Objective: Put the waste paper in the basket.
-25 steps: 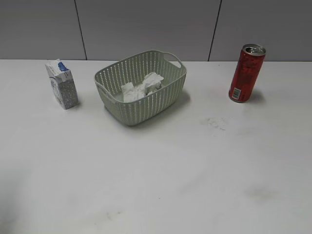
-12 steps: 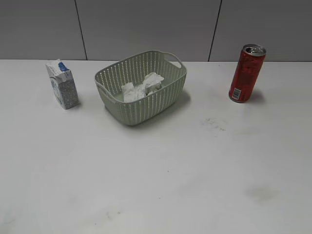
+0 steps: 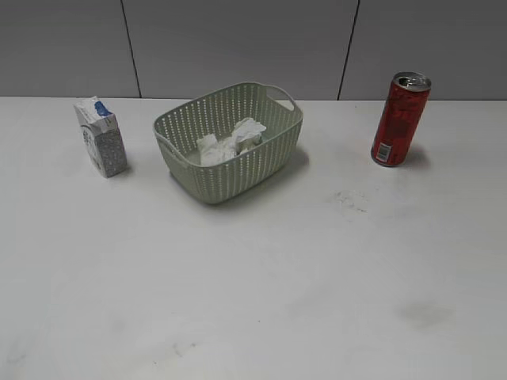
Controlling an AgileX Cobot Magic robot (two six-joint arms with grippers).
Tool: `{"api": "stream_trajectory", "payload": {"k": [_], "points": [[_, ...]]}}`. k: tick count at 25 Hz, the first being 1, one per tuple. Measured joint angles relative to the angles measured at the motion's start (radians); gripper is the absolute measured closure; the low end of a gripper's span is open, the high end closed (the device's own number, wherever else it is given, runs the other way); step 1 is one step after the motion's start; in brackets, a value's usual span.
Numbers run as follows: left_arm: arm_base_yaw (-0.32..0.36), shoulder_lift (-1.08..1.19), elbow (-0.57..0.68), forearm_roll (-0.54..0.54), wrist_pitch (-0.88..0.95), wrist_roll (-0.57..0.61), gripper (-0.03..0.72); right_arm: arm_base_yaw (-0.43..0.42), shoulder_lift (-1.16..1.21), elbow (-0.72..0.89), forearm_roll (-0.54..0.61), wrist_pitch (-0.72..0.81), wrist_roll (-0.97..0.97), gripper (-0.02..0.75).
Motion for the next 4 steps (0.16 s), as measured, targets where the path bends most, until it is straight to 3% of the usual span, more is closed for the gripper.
{"api": "stream_trajectory", "payload": {"k": [4], "points": [[0.003,-0.081,0.001,0.015,0.003,0.0,0.102,0.0,0.0,0.0,0.001,-0.003,0.0,0.148]]}}
